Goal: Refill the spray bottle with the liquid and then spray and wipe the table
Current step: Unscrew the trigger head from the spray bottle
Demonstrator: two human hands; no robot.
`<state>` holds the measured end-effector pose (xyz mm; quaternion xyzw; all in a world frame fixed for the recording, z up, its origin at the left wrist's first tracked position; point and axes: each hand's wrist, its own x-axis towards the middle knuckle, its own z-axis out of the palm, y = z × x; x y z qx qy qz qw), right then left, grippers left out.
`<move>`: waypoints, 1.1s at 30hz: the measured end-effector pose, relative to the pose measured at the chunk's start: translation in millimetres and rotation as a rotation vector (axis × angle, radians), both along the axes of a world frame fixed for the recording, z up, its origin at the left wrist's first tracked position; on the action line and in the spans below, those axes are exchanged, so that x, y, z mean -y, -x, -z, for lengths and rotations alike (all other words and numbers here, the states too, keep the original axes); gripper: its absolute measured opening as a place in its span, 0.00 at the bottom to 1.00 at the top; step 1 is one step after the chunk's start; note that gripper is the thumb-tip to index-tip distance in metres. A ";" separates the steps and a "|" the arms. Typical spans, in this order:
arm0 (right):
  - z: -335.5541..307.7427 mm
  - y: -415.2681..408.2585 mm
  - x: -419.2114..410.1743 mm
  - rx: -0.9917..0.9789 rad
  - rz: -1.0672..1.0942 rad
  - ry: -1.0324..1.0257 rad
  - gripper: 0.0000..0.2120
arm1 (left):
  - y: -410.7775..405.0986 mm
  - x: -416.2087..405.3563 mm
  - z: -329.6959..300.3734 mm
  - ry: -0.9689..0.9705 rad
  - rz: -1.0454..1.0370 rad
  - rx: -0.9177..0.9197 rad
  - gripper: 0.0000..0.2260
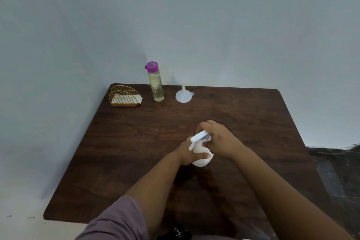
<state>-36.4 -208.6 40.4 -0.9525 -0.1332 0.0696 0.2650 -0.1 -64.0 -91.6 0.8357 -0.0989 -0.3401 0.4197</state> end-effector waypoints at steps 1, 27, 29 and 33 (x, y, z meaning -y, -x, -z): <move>-2.8 1.2 1.2 0.008 -0.002 -0.025 0.14 | 0.2 -0.1 3.0 -0.001 0.004 0.009 0.45; -86.2 44.0 -19.9 0.348 0.252 -0.176 0.21 | -10.1 -28.0 -57.7 -0.249 0.287 0.207 0.36; -85.2 50.3 -23.2 0.362 0.267 -0.166 0.21 | -9.5 -29.0 -58.4 -0.248 0.296 0.225 0.36; -78.9 66.8 -26.3 0.438 0.300 -0.164 0.22 | -9.5 -30.9 -58.2 -0.274 0.323 0.235 0.36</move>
